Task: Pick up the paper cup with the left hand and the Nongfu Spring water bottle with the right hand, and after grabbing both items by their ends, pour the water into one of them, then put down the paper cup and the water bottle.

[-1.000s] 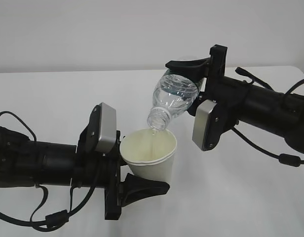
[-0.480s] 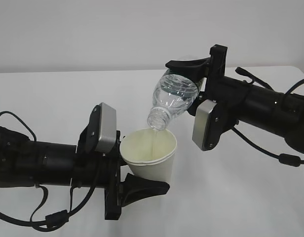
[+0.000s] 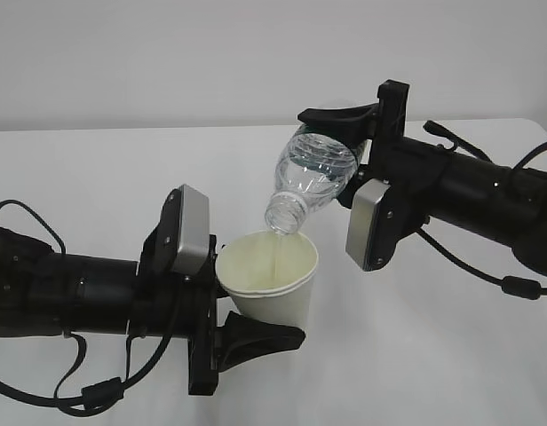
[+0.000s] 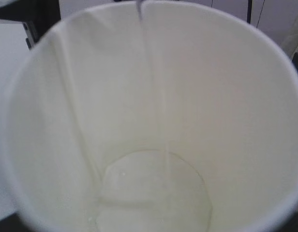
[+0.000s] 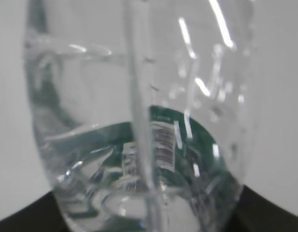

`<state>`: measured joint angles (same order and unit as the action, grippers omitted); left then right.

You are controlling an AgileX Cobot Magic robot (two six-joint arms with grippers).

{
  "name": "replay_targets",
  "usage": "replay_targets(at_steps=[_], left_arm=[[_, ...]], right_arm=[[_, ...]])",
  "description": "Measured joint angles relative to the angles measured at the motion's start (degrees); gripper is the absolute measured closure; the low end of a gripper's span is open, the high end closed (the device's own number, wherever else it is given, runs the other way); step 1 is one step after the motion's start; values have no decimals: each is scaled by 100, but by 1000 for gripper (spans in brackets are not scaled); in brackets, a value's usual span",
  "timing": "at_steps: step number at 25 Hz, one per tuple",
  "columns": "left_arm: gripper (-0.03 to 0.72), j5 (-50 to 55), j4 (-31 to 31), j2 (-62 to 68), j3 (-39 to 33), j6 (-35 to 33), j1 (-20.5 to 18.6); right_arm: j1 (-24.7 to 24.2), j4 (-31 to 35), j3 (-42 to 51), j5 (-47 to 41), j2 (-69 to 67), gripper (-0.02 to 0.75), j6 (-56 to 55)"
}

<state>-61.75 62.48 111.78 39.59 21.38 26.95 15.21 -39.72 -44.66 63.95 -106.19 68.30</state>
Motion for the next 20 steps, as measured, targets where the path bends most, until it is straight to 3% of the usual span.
replay_targets(at_steps=[20], left_arm=[[253,0,0,0,0,0,0]], right_arm=[[0,0,0,0,0,327,27]])
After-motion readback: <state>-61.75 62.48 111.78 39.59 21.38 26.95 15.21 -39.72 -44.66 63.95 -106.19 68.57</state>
